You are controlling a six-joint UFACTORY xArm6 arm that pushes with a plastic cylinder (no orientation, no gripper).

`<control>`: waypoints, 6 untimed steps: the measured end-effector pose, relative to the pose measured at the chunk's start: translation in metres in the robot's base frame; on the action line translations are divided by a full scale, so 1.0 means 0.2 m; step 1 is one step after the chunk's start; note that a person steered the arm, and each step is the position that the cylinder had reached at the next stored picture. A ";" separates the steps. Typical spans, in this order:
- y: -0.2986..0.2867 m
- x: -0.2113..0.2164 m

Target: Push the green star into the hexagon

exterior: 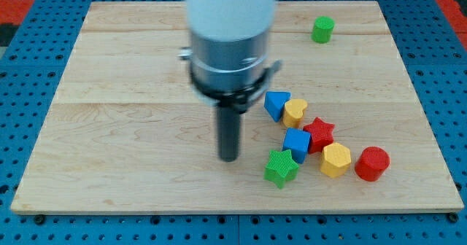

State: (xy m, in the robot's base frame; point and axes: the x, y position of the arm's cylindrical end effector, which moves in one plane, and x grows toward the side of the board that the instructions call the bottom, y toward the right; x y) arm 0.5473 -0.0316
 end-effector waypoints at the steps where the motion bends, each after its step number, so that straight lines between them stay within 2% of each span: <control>1: -0.05 0.04; 3: 0.44 0.04; 4: 0.50 0.05; 5: 0.27 0.16; 6: 0.31 0.25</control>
State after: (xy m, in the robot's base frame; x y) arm 0.5981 0.0311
